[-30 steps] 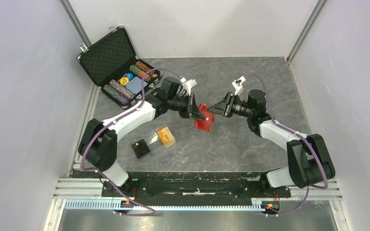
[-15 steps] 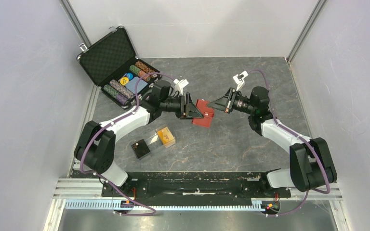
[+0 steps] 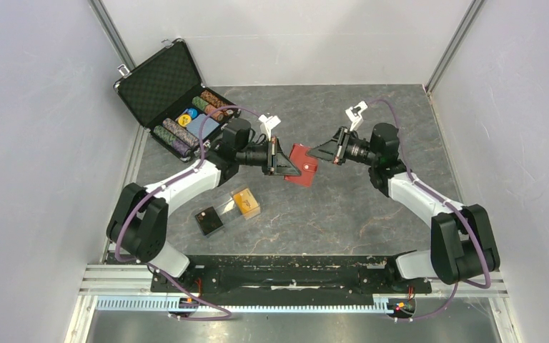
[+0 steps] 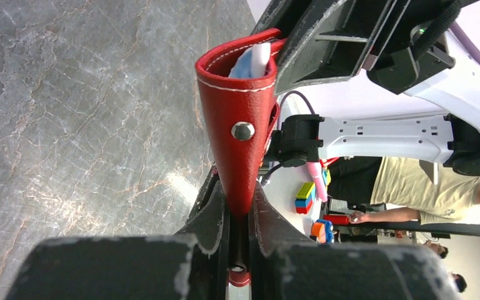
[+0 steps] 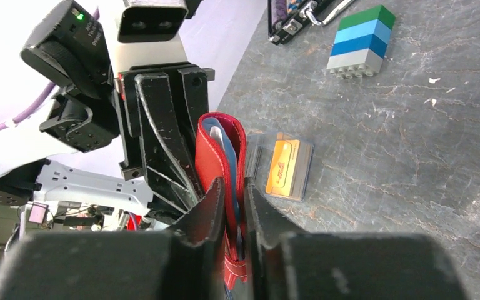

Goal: Put the credit cards into the card holder
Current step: Open the card holder.

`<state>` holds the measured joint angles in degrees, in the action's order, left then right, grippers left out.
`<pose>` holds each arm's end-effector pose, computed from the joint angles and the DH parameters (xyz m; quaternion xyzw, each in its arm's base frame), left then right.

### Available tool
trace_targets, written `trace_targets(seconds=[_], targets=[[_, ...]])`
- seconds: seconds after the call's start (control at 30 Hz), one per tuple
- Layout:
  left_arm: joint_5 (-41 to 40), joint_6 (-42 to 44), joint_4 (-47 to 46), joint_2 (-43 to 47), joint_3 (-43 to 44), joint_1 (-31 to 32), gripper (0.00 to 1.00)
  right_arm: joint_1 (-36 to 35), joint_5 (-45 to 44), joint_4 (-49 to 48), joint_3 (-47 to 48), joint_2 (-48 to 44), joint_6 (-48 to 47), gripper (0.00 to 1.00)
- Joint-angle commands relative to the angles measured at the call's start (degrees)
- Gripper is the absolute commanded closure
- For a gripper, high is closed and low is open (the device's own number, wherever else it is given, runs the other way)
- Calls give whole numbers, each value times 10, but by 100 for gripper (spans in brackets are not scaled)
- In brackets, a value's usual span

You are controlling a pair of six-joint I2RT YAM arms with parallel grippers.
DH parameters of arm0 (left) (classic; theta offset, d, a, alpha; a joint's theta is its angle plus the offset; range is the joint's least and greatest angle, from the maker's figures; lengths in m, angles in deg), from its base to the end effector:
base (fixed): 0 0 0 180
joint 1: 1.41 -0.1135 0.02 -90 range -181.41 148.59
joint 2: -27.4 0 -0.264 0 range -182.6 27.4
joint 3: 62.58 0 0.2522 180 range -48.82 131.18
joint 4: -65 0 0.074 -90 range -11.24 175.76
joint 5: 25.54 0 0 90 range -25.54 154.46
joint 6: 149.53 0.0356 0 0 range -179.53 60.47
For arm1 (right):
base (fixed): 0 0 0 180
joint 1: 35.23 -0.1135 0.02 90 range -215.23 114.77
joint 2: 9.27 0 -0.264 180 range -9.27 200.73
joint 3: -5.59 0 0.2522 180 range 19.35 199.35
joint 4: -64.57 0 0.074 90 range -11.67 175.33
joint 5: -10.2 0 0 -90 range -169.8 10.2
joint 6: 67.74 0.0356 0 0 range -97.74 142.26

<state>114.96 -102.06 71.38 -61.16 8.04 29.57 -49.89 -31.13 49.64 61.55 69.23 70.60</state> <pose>0.2785 -0.1993 0.2599 0.1537 0.7793 -0.5807 0.1785 0.2805 0.1010 0.2626 -0.0611 0.7348 0.5779 0.3497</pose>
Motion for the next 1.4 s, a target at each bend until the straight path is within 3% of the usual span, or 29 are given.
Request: trace_targets(seconds=[0.0, 0.07, 0.13, 0.2, 0.3, 0.5, 0.63, 1.0, 1.37], targets=[[-5, 38, 69, 20, 31, -4, 98, 2, -54, 99, 54, -5, -74, 70], [-42, 76, 143, 21, 51, -4, 98, -3, -94, 183, 80, -11, -118, 44], [-81, 109, 211, 21, 76, -4, 98, -13, -132, 235, 95, -19, -148, 24], [-130, 144, 274, 20, 101, -3, 98, -32, -164, 277, 107, -22, -164, 15], [-169, 170, 335, 15, 131, -2, 98, -73, -195, 314, 118, -14, -170, 10], [-203, 188, 370, 13, 152, 12, 98, -148, -256, 328, 137, 23, -148, 7], [-216, 191, 376, 12, 152, 24, 98, -170, -308, 378, 171, 51, -155, 12], [-233, 198, 384, 21, 139, 36, 98, -172, -360, 409, 178, 51, -167, 15], [-248, 194, 385, 17, 139, 40, 98, -172, -353, 437, 179, 65, -178, 32]])
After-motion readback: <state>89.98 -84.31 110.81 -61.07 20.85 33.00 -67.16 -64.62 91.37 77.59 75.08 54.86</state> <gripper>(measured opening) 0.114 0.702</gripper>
